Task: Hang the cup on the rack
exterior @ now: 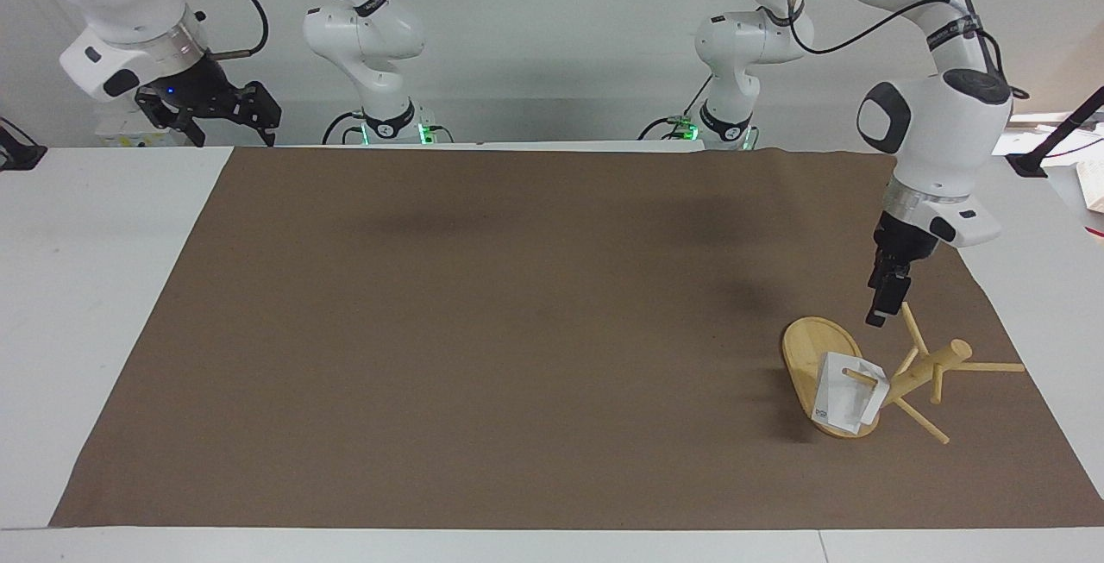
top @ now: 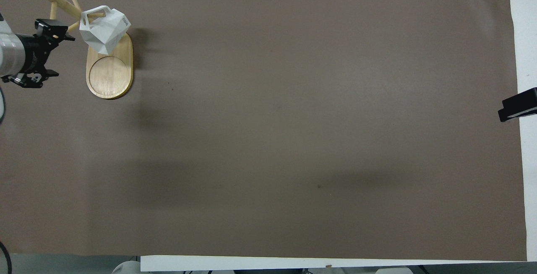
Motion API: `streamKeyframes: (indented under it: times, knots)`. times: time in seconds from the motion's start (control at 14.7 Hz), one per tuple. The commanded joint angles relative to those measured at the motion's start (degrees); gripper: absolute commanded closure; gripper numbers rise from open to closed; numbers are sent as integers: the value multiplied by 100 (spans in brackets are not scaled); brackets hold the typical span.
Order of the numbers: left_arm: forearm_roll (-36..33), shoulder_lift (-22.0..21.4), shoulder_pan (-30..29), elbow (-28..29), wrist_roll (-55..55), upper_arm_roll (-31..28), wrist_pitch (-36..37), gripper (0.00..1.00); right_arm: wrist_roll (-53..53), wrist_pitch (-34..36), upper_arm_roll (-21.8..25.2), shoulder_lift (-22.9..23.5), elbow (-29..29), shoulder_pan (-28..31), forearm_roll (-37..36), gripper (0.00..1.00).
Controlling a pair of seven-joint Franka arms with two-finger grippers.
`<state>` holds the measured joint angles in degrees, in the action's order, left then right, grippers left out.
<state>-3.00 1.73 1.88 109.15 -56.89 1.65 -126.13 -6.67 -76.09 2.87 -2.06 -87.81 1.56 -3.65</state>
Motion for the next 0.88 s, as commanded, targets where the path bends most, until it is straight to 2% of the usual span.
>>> streamKeyframes:
  times: [0.0, 0.27, 0.48, 0.54, 0.82]
  knots:
    - [-254, -85, -38, -778, 640, 20, 1314, 0, 104, 15, 3, -120, -104, 73, -74, 0]
    - [-123, -173, -30, -1588, 2747, 55, 3142, 0, 104, 15, 12, -120, -105, 64, -48, 0]
    - [-104, -190, -38, -1949, 5059, 38, 4355, 0, 104, 15, 12, -120, -96, 73, -39, 0]
    - [-96, -242, -47, -1958, 5378, 20, 4551, 0, 104, 15, 21, -120, -96, 64, -39, 0]
    - [176, -243, -38, -1967, 5399, 29, 4535, 0, 104, 24, 21, -120, -105, 64, -39, 0]
